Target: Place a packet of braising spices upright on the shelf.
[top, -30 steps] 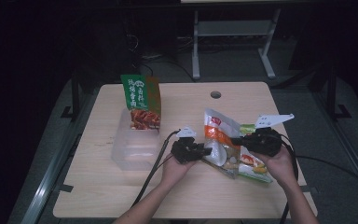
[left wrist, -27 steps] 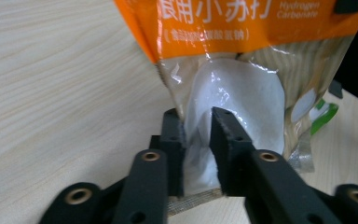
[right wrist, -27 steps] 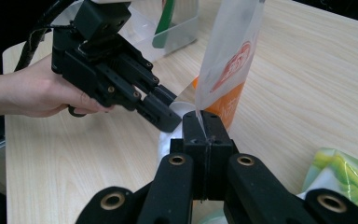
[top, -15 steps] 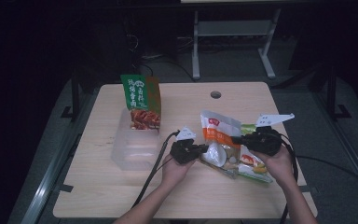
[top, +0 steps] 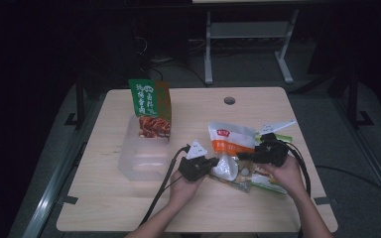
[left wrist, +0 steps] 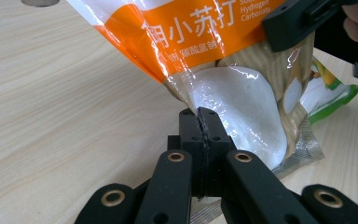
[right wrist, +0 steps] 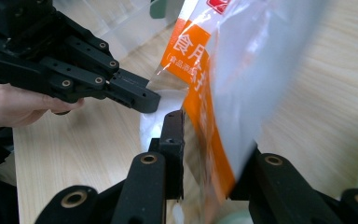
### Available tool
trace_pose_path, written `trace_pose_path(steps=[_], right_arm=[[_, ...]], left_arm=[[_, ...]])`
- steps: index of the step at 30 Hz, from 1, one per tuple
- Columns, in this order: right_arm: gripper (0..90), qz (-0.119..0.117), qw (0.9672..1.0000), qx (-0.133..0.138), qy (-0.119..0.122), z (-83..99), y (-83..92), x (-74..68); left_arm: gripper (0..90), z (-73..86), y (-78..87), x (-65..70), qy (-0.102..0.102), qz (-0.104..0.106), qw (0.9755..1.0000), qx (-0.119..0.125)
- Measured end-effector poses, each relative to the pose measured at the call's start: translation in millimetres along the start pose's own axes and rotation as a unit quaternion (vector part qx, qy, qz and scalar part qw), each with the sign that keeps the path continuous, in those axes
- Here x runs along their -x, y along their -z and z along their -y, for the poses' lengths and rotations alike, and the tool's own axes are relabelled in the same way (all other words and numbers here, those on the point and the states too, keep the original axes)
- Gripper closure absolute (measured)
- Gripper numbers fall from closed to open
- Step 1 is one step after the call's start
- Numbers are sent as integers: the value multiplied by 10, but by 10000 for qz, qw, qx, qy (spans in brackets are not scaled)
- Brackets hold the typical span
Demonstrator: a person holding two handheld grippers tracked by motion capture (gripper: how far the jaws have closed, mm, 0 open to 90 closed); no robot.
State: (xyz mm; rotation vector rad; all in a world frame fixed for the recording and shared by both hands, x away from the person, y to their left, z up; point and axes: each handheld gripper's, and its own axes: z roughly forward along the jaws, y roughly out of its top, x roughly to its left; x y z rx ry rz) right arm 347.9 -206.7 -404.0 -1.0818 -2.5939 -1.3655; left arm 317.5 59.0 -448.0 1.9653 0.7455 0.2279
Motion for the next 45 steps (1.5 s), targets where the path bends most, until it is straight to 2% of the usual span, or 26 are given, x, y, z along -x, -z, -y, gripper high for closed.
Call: trace_pose_path(steps=[4,9,11,14,19,27,30,35,39,45], right_arm=[[847,36,9998,-159,72,-29,-81,-31],[885,17,9998,-161,100,-39,-99,-60],[894,20,9998,-136,150,-43,-94,-71],[897,-23,9999,-53,158,-48,-74,-101],[897,31,9995,20,309,-70,-61,-183],[899,138,9979,182,605,-109,-56,-316],[900,203,9975,284,617,-122,-41,-347],[900,265,9967,411,644,-158,-31,-379],[900,282,9965,429,664,-199,-41,-393],[900,289,9960,471,705,-290,-57,-420]], left_arm=[[900,6,23,3,-96,-17,9999,-45],[877,0,66,4,-132,-27,9998,-121],[840,-2,92,-13,-155,-28,9997,-169],[787,7,141,-21,-64,-5,9997,-214],[720,30,218,-11,-162,-29,9993,-345],[615,113,369,12,-208,24,9991,-376],[575,146,432,21,-251,53,9989,-399],[487,197,514,44,-214,220,9986,-423],[425,215,593,61,-375,241,9981,-425],[371,255,683,83,-502,327,9971,-476]])
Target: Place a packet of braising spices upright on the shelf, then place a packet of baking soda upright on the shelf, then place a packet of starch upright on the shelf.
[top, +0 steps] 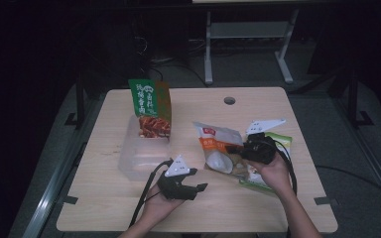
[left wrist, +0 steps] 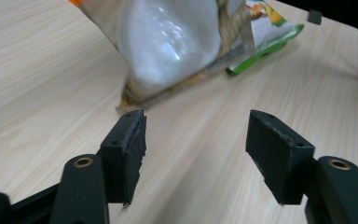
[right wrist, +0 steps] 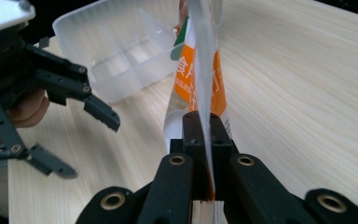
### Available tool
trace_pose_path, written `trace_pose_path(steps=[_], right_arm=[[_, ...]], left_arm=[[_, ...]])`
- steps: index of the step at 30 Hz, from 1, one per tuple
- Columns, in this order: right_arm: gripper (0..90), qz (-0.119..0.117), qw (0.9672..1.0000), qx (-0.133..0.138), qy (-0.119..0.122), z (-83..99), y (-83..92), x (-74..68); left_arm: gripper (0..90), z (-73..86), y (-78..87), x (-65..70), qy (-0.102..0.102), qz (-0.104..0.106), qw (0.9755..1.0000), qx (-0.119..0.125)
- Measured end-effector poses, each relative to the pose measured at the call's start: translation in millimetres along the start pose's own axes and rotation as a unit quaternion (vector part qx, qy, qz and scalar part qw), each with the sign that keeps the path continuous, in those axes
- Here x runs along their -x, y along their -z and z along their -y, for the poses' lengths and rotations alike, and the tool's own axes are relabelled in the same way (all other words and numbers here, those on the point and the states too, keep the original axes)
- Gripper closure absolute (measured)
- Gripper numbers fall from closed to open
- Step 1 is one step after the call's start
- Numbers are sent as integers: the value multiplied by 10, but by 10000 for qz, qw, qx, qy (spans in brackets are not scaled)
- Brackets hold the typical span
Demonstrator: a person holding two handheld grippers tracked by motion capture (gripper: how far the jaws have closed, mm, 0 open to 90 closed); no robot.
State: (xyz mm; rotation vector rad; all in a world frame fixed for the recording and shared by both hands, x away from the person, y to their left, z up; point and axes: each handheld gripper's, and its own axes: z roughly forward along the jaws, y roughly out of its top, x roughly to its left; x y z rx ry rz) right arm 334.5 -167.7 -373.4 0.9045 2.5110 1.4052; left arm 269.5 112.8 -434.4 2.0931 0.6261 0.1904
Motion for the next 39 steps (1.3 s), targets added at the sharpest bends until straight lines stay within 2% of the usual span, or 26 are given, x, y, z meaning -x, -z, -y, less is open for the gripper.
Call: trace_pose_path(steps=[7,9,10,17,20,33,39], right_arm=[[900,-11,9999,44,117,-164,-50,-45],[900,-43,9999,59,154,-223,-62,-67],[900,-52,9998,68,178,-255,-68,-78],[900,-177,9993,64,326,-481,-138,-165],[900,-259,9989,83,392,-578,-188,-209],[900,-481,9978,154,425,-892,-333,-268],[900,-610,9971,190,415,-1077,-457,-307]], left_arm=[[335,72,90,32,-121,13,9999,51],[332,95,93,56,-93,32,9999,109],[328,102,101,58,-173,7,9998,93],[317,140,131,78,-133,40,9997,190],[316,143,157,72,-201,31,9996,176],[309,157,210,72,-246,17,9994,228],[303,85,241,77,-134,97,9994,294]])
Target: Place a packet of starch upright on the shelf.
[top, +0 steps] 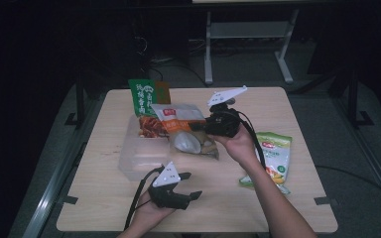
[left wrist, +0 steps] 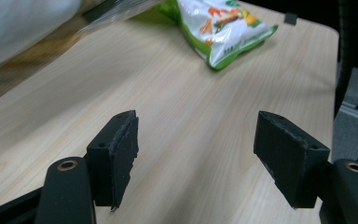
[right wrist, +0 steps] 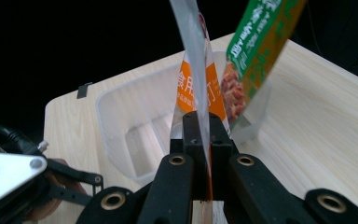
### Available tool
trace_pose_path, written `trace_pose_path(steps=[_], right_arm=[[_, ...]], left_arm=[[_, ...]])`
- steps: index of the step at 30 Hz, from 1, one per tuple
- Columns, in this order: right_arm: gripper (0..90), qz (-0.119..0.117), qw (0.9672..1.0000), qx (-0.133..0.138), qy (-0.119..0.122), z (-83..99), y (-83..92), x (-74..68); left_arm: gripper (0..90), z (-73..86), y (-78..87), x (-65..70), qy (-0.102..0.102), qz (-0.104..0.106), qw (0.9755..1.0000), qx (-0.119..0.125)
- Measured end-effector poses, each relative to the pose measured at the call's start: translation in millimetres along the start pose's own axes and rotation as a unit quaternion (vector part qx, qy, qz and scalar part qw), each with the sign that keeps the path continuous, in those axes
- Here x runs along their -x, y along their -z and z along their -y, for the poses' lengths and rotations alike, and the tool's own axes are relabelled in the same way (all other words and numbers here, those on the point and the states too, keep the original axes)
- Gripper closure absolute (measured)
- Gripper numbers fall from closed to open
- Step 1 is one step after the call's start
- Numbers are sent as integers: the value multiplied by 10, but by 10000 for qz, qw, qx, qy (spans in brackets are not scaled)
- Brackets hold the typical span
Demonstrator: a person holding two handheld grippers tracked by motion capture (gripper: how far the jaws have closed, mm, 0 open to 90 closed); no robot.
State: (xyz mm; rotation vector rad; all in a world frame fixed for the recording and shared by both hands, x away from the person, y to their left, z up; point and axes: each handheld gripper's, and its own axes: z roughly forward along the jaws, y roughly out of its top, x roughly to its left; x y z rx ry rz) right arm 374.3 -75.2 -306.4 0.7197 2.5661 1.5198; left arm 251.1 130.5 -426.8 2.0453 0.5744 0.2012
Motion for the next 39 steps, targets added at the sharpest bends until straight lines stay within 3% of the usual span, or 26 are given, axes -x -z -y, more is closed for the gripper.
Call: trace_pose_path(steps=[10,22,39], right_arm=[[900,-164,9998,98,77,-263,-240,-33],[900,-360,9992,177,54,-497,-758,-100],[900,-526,9980,197,-303,-440,-1440,-67]], left_arm=[[302,-11,34,8,-88,16,9999,-142],[296,41,120,-12,-193,-18,9996,-182],[295,157,208,15,-68,17,9999,-156]])
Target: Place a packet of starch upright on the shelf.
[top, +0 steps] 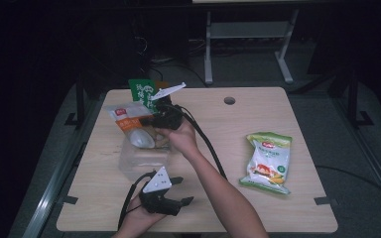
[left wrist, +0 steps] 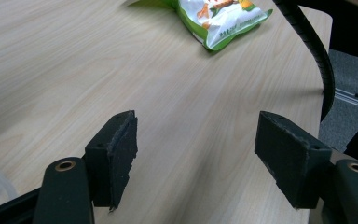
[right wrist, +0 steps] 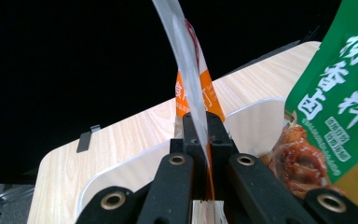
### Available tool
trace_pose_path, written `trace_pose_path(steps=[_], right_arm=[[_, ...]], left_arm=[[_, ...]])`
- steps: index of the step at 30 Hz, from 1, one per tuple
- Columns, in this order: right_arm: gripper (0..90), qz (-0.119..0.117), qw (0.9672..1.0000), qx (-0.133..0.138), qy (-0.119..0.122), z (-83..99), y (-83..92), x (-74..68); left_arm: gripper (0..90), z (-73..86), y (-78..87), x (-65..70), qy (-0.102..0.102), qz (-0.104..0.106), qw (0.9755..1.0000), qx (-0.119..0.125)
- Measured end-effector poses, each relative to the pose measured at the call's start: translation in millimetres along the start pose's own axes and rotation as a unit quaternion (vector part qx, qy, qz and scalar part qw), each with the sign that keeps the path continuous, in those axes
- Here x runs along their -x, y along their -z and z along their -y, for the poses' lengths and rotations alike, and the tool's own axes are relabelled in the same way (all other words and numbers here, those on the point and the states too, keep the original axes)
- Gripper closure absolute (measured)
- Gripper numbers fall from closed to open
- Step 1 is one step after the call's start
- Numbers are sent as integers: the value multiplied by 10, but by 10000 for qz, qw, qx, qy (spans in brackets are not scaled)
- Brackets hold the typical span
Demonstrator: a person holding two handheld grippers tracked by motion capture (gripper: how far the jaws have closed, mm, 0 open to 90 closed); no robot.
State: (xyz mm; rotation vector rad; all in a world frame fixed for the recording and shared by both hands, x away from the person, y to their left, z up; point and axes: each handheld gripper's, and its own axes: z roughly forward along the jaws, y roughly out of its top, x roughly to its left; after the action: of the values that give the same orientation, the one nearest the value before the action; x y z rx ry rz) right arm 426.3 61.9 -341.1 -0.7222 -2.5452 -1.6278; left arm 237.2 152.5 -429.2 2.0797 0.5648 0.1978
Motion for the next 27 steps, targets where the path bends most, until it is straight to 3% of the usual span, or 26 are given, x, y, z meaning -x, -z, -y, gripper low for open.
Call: trace_pose_path(steps=[9,12,17,27], right_arm=[[900,-71,9998,97,-176,166,-195,33],[900,-91,9992,233,-323,212,-176,69],[896,-37,9990,261,-364,282,-142,95],[818,66,9998,-45,-201,301,18,100]], left_arm=[[293,22,5,2,-68,11,10000,-4],[293,26,-6,10,-71,12,10000,8],[293,28,-28,24,-109,16,9999,-19],[293,29,-45,28,-112,12,9999,-32]])
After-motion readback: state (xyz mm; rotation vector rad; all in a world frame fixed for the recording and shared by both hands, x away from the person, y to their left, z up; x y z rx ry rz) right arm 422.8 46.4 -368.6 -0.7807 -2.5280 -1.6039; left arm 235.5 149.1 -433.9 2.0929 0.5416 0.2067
